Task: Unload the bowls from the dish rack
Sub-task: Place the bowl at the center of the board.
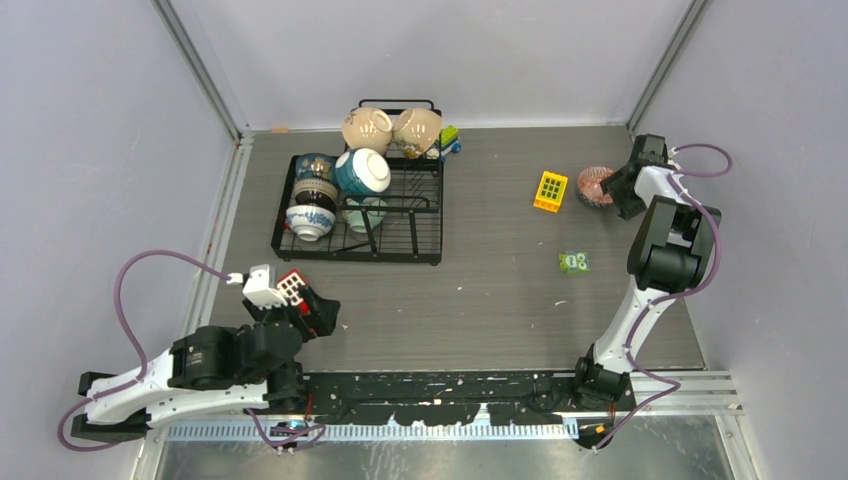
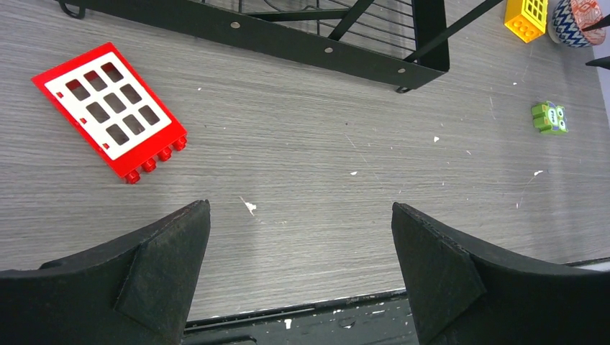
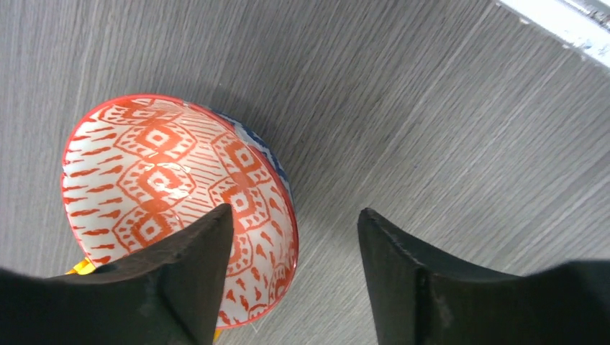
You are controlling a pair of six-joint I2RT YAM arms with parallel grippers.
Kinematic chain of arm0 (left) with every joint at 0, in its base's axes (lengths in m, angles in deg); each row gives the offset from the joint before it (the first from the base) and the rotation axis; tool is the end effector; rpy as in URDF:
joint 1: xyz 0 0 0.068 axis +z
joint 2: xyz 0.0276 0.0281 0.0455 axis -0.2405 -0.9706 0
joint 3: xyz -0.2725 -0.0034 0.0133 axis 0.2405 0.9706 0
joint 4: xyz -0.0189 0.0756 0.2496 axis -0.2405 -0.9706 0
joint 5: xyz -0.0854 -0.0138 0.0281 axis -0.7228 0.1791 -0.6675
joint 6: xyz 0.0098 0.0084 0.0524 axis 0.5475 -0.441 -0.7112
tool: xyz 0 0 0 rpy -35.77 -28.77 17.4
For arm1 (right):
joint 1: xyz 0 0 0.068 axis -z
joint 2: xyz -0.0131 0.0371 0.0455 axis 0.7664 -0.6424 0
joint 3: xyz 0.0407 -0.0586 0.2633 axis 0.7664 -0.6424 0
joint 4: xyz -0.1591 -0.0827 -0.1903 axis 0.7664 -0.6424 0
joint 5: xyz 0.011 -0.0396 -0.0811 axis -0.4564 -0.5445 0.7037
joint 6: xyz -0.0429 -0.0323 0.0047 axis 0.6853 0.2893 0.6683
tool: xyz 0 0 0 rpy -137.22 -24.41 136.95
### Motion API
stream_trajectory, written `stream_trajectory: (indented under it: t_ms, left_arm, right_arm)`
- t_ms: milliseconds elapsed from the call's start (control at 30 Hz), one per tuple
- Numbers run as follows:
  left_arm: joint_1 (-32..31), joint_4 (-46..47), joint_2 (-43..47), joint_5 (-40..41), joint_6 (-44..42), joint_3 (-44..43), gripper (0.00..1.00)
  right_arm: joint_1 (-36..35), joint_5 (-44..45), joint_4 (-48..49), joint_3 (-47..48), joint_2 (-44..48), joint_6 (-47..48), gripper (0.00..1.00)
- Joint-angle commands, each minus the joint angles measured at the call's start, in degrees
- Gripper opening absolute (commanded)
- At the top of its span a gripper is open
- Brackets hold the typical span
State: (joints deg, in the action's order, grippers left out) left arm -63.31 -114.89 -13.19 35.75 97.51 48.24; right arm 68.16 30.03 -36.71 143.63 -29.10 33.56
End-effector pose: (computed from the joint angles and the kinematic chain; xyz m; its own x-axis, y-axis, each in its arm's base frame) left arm 0.0357 -0.0290 0.2711 -0.4859 -0.3988 -0.7777 0.0205 0.8844 -0.4663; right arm 0.4097 -0.1407 0.1897 -0.3310 0.7960 -0.5067 0.8263 0.5039 0.2518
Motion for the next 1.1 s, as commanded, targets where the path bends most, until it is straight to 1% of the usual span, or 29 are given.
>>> stream_trajectory:
  t_ms: [0,100,233,300,433,533,600,667,800,867,900,933,1000,1033,1067]
  left_arm:
    - [-0.01,1.54,0.14,2.98,-0.61,-0.35,0.98]
    - [0.05,4.00,-0.40,4.10,-3.11,-0.19,0.99]
    - [-0.01,10.75,-1.65,4.57,-9.58,-0.15,1.00]
    - [-0.02,13.93,-2.70,4.49,-12.96,-0.77,1.00]
    - [0.04,15.96,-6.00,6.27,-17.49,-3.74,1.00]
    - [0.00,16.28,-8.20,7.73,-20.53,-7.34,1.00]
    - [0.06,16.95,-9.63,8.75,-22.71,-9.45,1.00]
    - [0.03,19.28,-11.06,9.60,-26.74,-10.76,1.00]
    - [0.00,26.87,-15.26,8.69,-37.24,-13.63,1.00]
    - [0.11,29.80,-17.99,9.00,-40.85,-15.83,1.00]
    - [0.42,31.54,-19.34,8.75,-42.97,-17.15,1.00]
    - [1.00,32.82,-20.86,8.02,-45.43,-18.55,1.00]
    - [4.42,34.00,-24.04,4.55,-47.73,-22.05,1.00]
    - [7.49,34.30,-25.78,1.21,-48.13,-24.04,1.00]
    - [11.75,34.20,-27.51,-4.08,-47.99,-25.78,1.00]
  right_arm:
    - [0.33,3.08,-2.50,3.70,4.27,2.58,0.73]
    - [0.32,4.50,-4.60,4.20,7.66,3.01,0.82]
    - [-0.56,6.36,-5.23,4.06,14.73,2.18,0.85]
    - [-2.90,7.80,-4.50,4.23,18.39,2.48,0.85]
    - [-11.75,14.39,-3.06,6.40,24.45,1.54,0.86]
    - [-19.77,18.93,-0.16,5.83,29.45,0.57,0.84]
    - [-25.60,21.47,3.00,3.40,33.86,0.93,0.82]
    - [-30.37,21.62,5.70,-0.42,38.50,0.46,0.81]
    - [-37.36,18.77,10.05,-11.69,49.47,-1.02,0.81]
    - [-39.20,16.47,11.34,-17.73,54.84,-1.77,0.81]
    - [-39.61,14.35,11.75,-20.23,57.09,-2.32,0.81]
    - [-39.77,10.23,11.30,-22.16,59.71,-2.75,0.81]
    - [-39.95,3.11,9.48,-25.45,62.51,-2.93,0.82]
    - [-39.96,0.26,9.06,-27.34,64.01,-2.94,0.84]
    - [-39.99,-1.90,9.09,-29.30,65.50,-2.94,0.84]
